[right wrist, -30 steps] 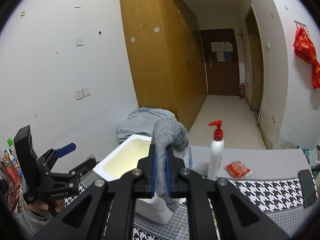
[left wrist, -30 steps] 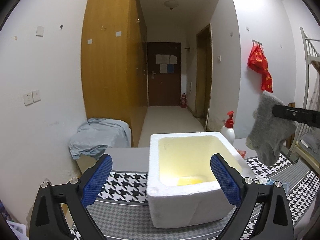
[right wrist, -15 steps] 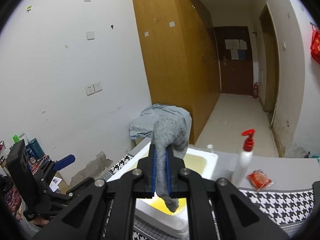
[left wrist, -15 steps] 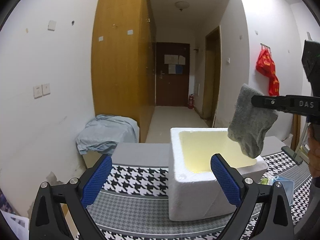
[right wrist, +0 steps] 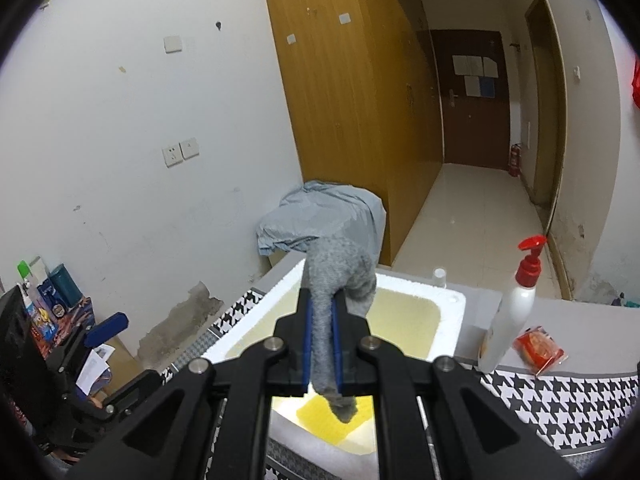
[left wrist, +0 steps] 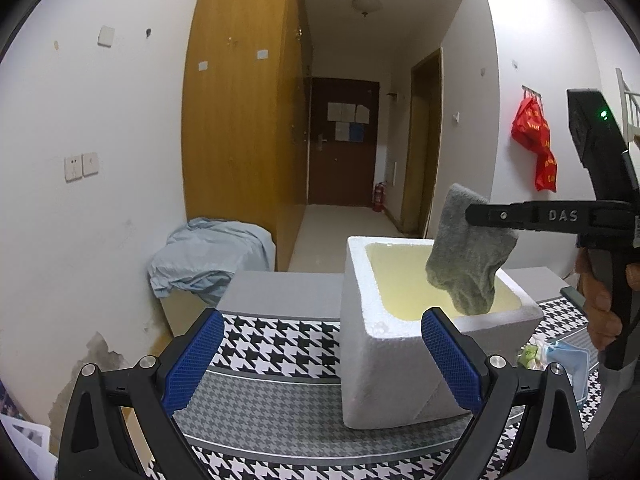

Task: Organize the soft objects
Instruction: 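Move the grey sock over the box opening and open the right gripper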

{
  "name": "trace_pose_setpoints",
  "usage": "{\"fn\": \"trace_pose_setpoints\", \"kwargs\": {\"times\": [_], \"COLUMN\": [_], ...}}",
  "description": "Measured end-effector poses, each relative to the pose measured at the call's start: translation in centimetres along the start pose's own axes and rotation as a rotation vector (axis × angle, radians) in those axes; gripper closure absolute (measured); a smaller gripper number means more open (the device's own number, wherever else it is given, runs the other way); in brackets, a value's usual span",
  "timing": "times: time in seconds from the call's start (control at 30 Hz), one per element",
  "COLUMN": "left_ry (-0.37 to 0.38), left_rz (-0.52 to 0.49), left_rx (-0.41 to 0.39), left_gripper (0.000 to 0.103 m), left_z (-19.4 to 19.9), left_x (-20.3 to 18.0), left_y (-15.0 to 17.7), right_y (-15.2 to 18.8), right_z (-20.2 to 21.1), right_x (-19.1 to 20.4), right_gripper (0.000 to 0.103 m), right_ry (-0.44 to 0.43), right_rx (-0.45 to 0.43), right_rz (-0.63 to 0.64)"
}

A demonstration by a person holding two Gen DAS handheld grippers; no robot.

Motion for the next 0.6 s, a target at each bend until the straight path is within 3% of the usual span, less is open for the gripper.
{"fn": "trace_pose_setpoints", "kwargs": {"times": [0.07, 0.1, 0.13, 0.2, 0.6], "left_ry": [-0.002, -0.003, -0.006, -0.013, -0.026], "left_rz": [0.007, 0.008, 0.009, 0.014, 0.025], "left_rx": [0.001, 0.001, 0.003, 0.006, 0.012], "left_gripper": [0.004, 0.004, 0.004, 0.004, 0.004], "left_z": [0.0, 0.1, 0.1, 0.2, 1.2], "left_x": [0.1, 0.2, 0.3, 0.4, 0.5], "left_y": [0.1, 0.1, 0.2, 0.3, 0.7], "right_y": [0.2, 0.2, 0.3, 0.5, 1.2], "right_z": [-0.5, -0.7, -0.8, -0.7, -0.1], "right_x": [0.2, 0.3, 0.3, 0.3, 0.9], "right_gripper": [0.085, 0.062, 0.027, 0.001, 0.0], "right_ry": [0.012, 0.012, 0.014, 0.025, 0.087], "right_rx": [0.013, 0.021, 0.021, -0.002, -0.01], "right_rz": [0.01, 0.014, 0.012, 0.007, 0.049]}}
Point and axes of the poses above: each gripper's, at about its wrist camera, not at the fingertips, and z roughly against the way its jaws point, x to its left, y to its underside, the point moved 1 cm from there along -z, roughly the way its jaws point, and after that the axes turned 14 degrees about -z, right-handed, at the moved point
